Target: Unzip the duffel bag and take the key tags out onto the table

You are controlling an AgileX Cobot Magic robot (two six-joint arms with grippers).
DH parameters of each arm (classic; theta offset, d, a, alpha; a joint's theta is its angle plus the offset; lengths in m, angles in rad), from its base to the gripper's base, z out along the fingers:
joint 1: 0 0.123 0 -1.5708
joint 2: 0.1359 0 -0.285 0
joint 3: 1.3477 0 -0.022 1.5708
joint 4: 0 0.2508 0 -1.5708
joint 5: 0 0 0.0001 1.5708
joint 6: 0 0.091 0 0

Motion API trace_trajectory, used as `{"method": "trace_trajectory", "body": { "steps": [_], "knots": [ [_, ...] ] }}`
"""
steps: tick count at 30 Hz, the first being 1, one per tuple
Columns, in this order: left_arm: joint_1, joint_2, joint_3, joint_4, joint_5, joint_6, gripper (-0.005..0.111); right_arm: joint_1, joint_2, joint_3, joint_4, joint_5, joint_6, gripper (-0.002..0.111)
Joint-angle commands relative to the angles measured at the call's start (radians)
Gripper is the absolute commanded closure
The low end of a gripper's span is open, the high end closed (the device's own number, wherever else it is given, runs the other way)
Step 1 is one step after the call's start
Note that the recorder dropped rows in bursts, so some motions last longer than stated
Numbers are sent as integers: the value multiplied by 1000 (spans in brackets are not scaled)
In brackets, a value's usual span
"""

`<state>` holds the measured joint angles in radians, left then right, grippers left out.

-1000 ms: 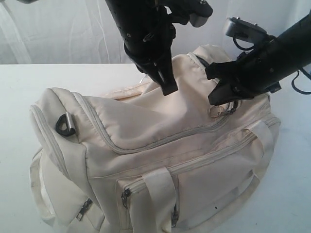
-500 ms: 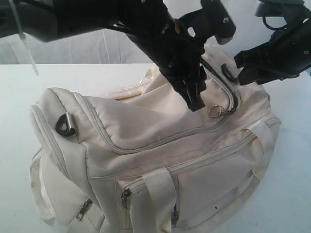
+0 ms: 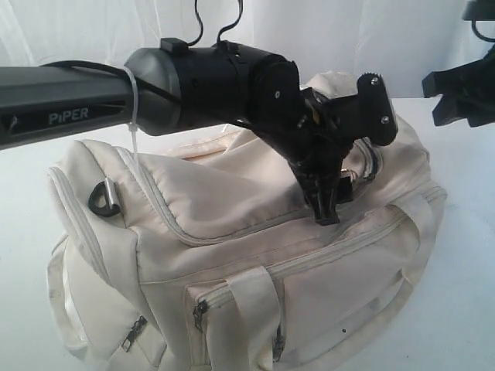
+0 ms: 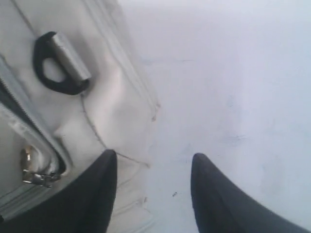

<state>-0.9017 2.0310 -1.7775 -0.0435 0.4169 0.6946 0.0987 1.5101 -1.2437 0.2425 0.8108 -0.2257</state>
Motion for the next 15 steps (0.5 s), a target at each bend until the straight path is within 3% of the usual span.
{"method": "trace_trajectory", "body": {
  "steps": [1, 15],
  "knots": [
    [-12, 10, 3, -19, -44, 55, 35, -39, -4, 0, 10, -1, 11, 63],
    [-17, 70, 3, 49, -109, 73, 38, -39, -6, 0, 45, 15, 3, 63]
  ]
}}
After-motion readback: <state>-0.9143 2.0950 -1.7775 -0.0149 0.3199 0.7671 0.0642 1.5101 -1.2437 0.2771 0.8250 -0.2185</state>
